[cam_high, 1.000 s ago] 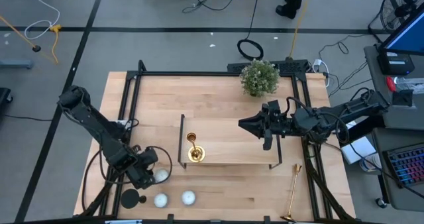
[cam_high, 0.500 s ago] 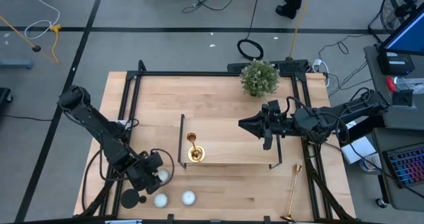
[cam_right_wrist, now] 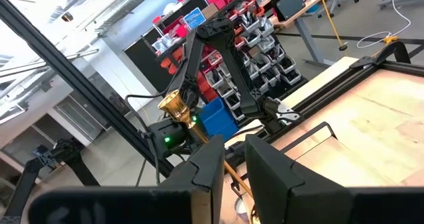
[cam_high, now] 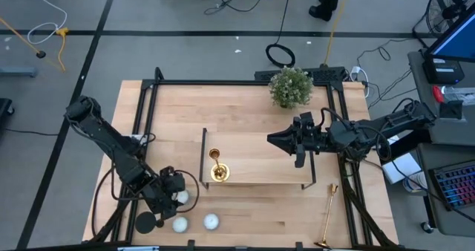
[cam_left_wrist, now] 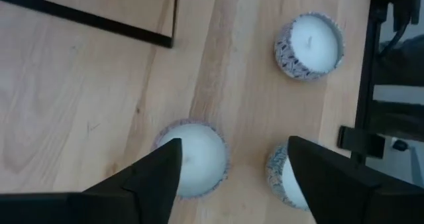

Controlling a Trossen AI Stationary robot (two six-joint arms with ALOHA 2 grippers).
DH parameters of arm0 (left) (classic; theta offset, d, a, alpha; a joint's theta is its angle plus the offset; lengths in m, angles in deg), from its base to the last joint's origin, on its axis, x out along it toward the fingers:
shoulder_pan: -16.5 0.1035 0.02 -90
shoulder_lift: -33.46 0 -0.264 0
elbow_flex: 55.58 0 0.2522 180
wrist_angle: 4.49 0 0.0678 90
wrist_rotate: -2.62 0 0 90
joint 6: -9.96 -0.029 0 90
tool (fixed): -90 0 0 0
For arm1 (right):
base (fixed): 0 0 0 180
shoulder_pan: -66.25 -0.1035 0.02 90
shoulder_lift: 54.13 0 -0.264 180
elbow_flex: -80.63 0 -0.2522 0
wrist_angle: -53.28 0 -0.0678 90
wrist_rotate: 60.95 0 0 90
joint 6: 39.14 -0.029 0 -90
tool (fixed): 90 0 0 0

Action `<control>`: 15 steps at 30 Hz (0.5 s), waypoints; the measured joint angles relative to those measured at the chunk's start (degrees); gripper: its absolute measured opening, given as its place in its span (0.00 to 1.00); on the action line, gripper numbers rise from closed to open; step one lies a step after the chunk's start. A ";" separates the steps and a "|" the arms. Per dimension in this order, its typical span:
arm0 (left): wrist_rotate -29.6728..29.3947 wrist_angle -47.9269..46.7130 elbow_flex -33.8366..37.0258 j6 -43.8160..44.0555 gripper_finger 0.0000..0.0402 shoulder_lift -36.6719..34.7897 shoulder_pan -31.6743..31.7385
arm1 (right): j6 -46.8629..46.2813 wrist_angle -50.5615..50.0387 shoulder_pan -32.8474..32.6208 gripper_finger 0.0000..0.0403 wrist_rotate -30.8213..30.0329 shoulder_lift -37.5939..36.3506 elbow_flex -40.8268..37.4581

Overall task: Pick & Place candle stick holders
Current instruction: Put the pink scented candle on the shelf

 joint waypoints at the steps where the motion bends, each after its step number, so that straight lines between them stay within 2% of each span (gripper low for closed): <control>1: 0.26 -0.24 0.00 -0.40 0.73 0.00 -0.05 | 0.00 0.02 0.00 0.15 0.00 0.00 0.00; 9: 3.71 0.10 0.00 -4.53 0.97 2.50 -0.11 | 0.22 0.00 -0.02 0.15 0.02 0.00 0.00; 11: 3.83 0.10 0.00 -5.72 0.99 4.41 -0.12 | 0.26 0.00 -0.02 0.15 0.02 0.00 0.00; 15: 4.07 0.08 0.02 -7.38 0.95 8.35 -0.13 | 0.24 0.00 -0.09 0.15 0.17 0.00 0.00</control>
